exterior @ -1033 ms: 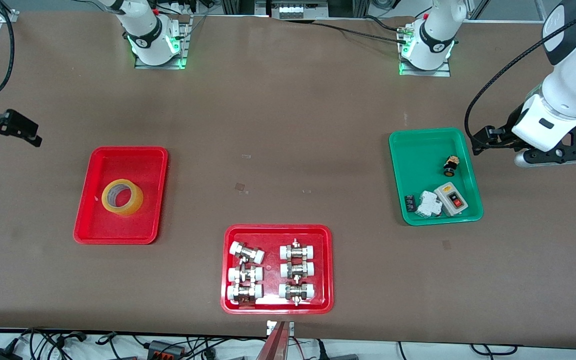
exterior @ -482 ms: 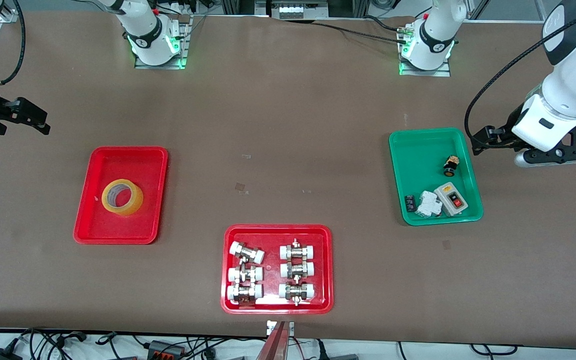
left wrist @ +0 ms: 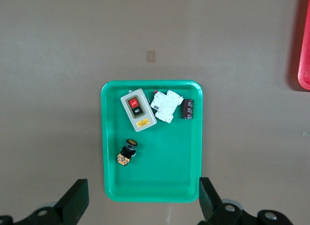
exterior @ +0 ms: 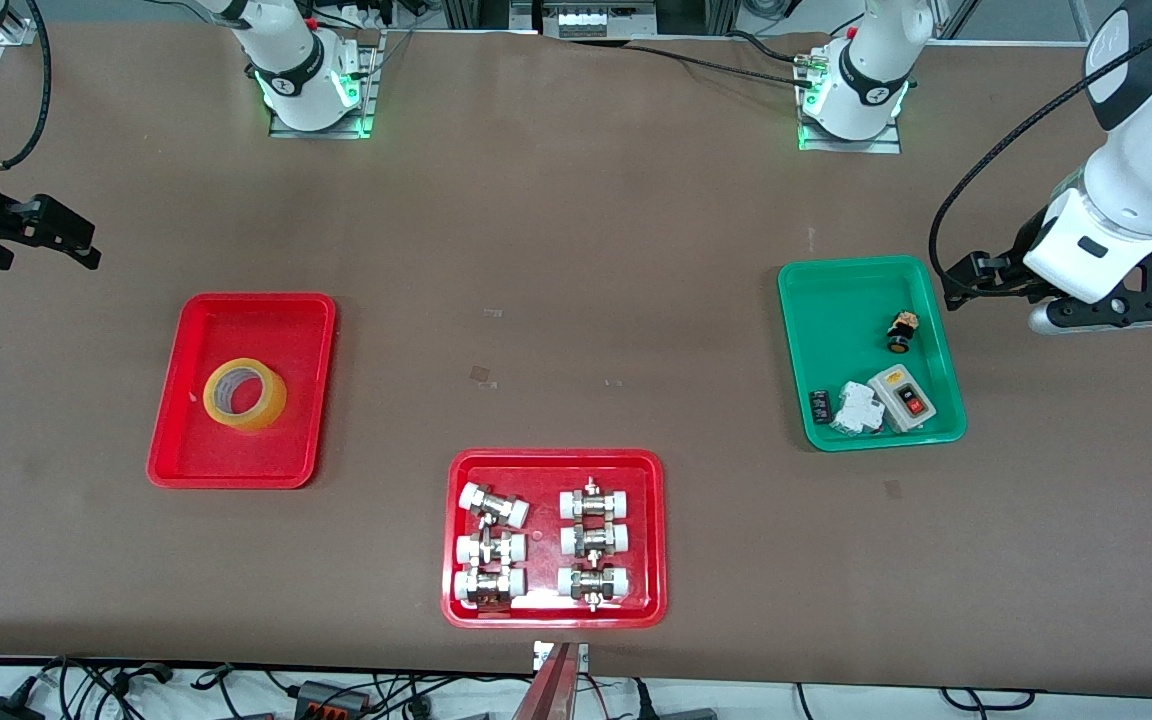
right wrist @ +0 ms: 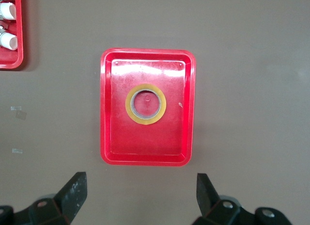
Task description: Left arm passes tape to right arm into tray
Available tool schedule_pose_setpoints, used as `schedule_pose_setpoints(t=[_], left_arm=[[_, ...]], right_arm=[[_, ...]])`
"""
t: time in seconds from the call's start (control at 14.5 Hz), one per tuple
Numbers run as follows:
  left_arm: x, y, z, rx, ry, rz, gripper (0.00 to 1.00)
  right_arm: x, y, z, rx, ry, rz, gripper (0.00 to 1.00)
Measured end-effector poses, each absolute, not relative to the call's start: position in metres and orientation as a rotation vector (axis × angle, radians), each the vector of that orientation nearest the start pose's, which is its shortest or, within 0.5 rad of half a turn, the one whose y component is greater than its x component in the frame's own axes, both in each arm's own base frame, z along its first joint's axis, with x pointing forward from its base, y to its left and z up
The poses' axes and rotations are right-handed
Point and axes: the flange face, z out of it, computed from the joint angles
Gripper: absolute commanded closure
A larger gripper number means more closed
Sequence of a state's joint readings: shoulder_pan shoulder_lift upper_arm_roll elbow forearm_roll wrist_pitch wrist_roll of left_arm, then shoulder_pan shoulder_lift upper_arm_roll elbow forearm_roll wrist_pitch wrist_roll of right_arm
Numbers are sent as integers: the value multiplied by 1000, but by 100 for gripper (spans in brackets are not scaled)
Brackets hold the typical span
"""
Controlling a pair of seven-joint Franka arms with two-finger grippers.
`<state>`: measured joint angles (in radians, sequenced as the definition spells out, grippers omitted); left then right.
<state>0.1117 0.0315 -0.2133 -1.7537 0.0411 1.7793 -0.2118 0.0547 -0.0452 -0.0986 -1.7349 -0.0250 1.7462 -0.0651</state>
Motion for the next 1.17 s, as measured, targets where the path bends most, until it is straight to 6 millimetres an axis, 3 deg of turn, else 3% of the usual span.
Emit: schedule_pose_setpoints(t=[0.41,1.17], left_arm=[[571,-54,539,-3105,-155,-12,0],[570,-62,539,-3107,-133,-17,0]], right_arm=[[552,-36,589,-3163,-3,-104,0],[546,-33,595,-3161,-9,-94,0]])
